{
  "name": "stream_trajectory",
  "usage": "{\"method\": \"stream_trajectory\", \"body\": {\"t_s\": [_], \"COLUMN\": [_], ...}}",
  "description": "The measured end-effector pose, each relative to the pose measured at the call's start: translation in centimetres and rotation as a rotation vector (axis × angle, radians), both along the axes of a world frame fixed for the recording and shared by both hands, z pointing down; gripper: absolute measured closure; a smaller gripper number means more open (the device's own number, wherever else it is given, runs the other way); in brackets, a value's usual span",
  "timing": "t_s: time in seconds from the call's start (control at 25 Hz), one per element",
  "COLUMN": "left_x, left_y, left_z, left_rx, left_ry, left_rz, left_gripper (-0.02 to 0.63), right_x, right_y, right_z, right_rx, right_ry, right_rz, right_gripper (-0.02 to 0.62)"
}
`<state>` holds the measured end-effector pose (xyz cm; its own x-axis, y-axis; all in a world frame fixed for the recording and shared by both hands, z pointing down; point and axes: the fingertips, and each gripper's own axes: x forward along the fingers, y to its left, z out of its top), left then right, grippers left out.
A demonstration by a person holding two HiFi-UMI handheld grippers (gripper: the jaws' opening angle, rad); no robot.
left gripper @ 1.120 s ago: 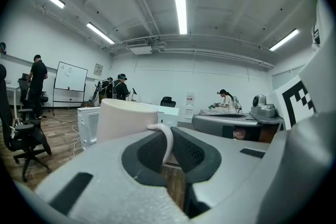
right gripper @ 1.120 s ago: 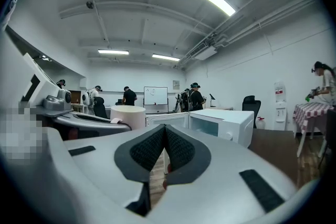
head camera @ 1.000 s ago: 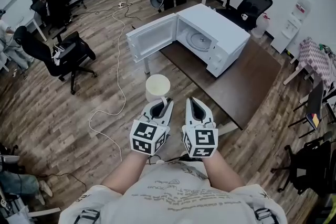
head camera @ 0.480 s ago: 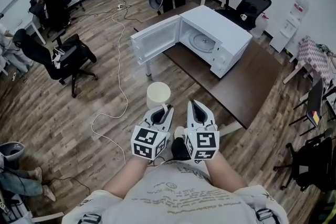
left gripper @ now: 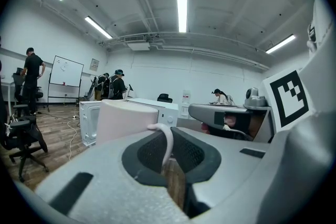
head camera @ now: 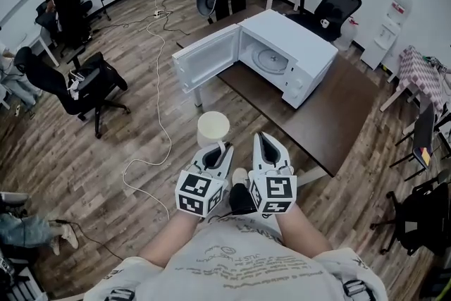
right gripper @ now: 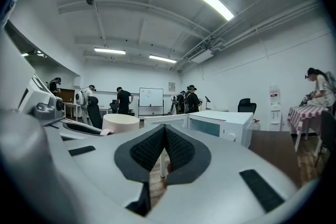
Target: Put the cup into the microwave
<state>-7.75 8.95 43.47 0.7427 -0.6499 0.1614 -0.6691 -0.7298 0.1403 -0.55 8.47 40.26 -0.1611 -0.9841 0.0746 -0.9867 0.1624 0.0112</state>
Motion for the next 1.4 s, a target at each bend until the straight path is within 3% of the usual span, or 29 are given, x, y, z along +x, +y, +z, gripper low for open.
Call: {"method": "stream_trajectory", "body": {"t_s": [0.36,0.84,1.4], "left_x": [1.8,6.2,13.6], "left_y": [-5.4,-17.9,-30.9], "left_z": [0.5,1.2,2.5], "left_rx": [0.002,-0.013,-0.032], "left_ry": [-0.003,-0.011,0.011], "left_rz": [0.036,0.074,0.190], "left_gripper": [0.575,0.575,0.577], "right_x": [2.0,6.2,14.8], "right_y": [-6.1,-18.3,-28.7], "right_z": [1.0,1.6,1.7], "right_rx": [-0.009,-0.021,-0.047], "right_ry": [-0.013,0.002,-0.005], "right_rz": [0.029,0.063,0.176], "right_gripper": [0.581,0.581,0.581]}}
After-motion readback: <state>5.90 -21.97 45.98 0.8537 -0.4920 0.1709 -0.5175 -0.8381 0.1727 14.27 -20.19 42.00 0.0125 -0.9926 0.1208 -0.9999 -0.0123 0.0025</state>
